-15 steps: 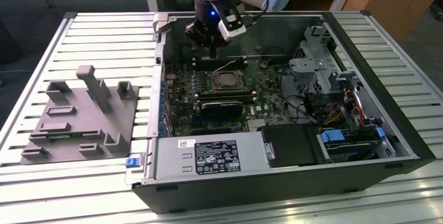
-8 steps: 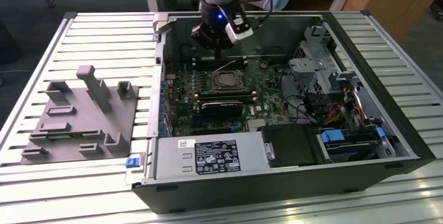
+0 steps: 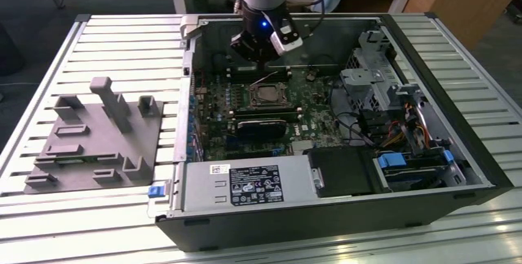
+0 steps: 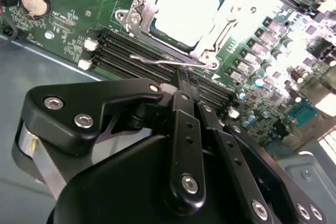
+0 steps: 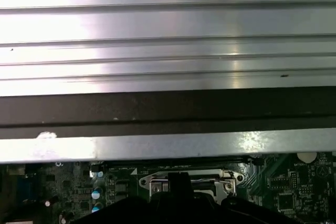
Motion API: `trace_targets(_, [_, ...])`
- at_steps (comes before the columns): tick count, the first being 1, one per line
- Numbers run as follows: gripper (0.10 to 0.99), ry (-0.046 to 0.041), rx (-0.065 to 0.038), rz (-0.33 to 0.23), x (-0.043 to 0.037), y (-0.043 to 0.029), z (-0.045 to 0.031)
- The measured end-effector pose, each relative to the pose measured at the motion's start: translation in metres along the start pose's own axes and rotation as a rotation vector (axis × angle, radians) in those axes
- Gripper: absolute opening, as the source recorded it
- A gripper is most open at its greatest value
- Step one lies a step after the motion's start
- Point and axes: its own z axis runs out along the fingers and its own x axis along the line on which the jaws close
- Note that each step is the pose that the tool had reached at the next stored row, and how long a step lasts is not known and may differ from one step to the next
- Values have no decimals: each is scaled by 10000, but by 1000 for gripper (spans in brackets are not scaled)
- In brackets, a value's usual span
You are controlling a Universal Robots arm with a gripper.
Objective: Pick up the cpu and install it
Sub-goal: 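Install the first cpu locking lever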
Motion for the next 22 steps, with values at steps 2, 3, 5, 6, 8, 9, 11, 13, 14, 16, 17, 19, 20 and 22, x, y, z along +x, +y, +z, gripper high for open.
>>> trace_targets(2, [106, 1, 9, -18, -10, 1, 26])
trace_targets(3, [106, 3, 14, -35, -22, 3, 34])
trace_targets(5, [106, 4, 15, -47, -62, 8, 48])
trace_targets(6, [106, 4, 15, -49, -81, 11, 54])
trace_targets(8, [106, 4, 15, -51, -107, 16, 62])
trace_targets(9, [106, 4, 14, -53, -116, 19, 66])
trace_targets(11, [106, 4, 17, -58, -127, 27, 73])
trace_targets(13, [106, 4, 16, -63, -136, 31, 78])
trace_targets(14, [106, 5, 18, -64, -141, 34, 81])
trace_targets(16, [106, 5, 17, -63, -144, 36, 87])
trace_targets(17, [106, 5, 18, -63, -147, 40, 91])
trace_targets(19, [106, 5, 18, -65, -152, 48, 98])
trace_targets(20, [106, 5, 18, -65, -155, 53, 103])
trace_targets(22, [106, 4, 15, -65, -162, 59, 114])
